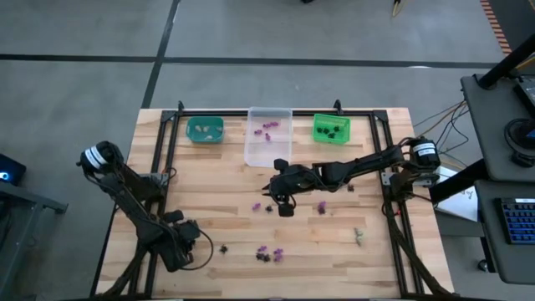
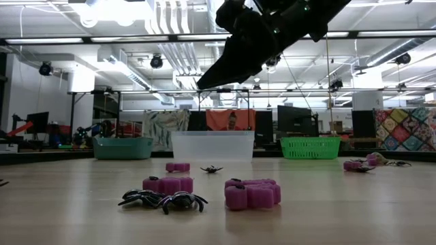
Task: Sort Halloween decoration
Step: Put the black spider toy into the green bin
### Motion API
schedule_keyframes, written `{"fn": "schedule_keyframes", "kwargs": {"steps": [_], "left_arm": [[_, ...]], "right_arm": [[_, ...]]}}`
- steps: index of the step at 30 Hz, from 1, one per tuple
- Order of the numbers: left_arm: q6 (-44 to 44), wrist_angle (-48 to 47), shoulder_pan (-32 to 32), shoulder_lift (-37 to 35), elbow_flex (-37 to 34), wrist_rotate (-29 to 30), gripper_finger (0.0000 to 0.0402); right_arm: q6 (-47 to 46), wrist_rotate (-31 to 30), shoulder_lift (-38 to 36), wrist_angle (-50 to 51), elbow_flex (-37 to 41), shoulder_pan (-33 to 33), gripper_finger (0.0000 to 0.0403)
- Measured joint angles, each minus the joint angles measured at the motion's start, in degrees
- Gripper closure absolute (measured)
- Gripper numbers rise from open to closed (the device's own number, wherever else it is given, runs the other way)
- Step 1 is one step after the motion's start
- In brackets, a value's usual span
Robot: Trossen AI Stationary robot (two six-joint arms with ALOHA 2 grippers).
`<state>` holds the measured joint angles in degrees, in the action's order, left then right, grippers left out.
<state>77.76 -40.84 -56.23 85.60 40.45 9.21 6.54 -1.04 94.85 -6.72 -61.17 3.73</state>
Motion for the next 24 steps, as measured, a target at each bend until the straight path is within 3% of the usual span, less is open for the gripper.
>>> {"fn": "schedule_keyframes", "kwargs": {"steps": [7,15,19,24], "left_arm": [[0.2,1.2,0.0,0.0,-0.2,-0.1,0.0303],[0.2,1.0,0.0,0.1,0.2,-0.5,0.039],[0.2,0.8,-0.1,0.1,0.3,0.8,0.0397],[0.0,-0.6,0.0,-0.3,1.9,6.9,0.0401]], "right_arm": [[0.5,0.0,0.0,0.4,0.2,0.0,0.0333],[0.0,0.0,0.0,0.5,0.2,0.0,0.0337],[-0.5,0.0,0.0,0.5,0.2,0.0,0.0333],[-0.6,0.0,0.0,1.2,0.2,0.1,0.0335]]}}
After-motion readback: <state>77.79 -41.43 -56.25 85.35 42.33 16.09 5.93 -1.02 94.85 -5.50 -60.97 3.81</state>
